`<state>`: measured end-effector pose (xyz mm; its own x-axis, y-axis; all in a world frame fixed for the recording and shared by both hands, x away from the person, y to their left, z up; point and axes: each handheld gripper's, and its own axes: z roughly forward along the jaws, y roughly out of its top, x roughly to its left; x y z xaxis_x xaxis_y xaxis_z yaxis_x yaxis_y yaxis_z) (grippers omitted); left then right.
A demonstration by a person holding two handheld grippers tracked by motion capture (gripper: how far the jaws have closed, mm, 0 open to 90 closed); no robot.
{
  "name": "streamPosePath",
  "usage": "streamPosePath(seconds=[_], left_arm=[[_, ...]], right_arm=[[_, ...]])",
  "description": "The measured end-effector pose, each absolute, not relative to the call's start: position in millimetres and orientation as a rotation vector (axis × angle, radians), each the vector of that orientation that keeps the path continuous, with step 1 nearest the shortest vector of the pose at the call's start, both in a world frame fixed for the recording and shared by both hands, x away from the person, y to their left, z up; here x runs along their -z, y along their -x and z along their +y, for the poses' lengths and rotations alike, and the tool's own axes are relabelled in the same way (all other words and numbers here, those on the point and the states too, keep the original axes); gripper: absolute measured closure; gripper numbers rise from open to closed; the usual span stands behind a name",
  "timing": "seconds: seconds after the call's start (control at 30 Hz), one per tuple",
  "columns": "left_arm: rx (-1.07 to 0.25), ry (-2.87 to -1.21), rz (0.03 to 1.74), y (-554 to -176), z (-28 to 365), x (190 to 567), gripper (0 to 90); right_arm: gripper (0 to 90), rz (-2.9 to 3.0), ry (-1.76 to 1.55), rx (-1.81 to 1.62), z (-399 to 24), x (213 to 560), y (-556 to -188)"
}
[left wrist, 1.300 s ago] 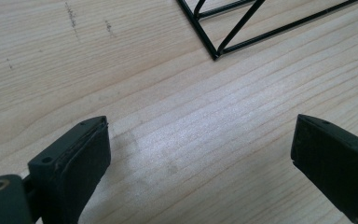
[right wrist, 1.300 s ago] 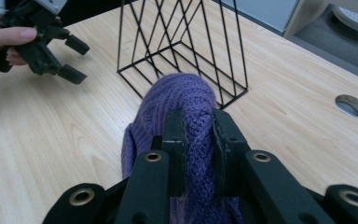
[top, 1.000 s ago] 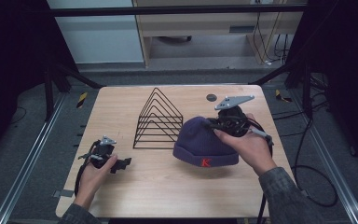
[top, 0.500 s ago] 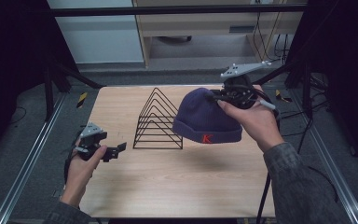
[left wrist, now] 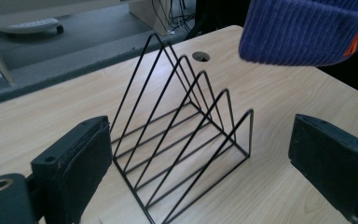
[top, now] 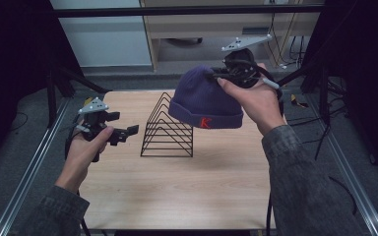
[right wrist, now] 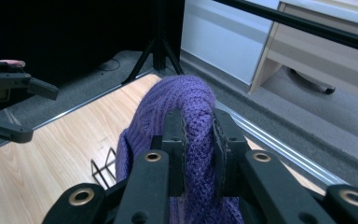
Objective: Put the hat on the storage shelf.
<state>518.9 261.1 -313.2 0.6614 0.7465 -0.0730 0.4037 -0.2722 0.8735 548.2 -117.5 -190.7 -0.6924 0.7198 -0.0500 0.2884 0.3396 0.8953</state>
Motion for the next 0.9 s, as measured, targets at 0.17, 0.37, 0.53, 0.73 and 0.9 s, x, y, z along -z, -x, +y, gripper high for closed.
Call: streamPosePath(seconds=[0.17,0.37,0.53,0.73,0.9], left_arm=[[-0.458,-1.894,0.888,-526,255,301,6.6],[-0.469,-1.899,0.86,-527,247,292,9.7],[-0.483,-1.911,0.826,-531,242,284,14.1],[-0.478,-1.915,0.814,-542,240,281,18.4],[-0.459,-1.921,0.852,-551,239,287,16.7]], right_arm=[[77.5,2.167,-0.862,-1.311,-106,185,-557],[77.4,2.162,-0.845,-1.335,-91,179,-565],[77.4,2.165,-0.817,-1.343,-77,174,-568],[77.4,2.187,-0.779,-1.362,-52,173,-572],[77.4,2.209,-0.757,-1.364,-39,176,-573]])
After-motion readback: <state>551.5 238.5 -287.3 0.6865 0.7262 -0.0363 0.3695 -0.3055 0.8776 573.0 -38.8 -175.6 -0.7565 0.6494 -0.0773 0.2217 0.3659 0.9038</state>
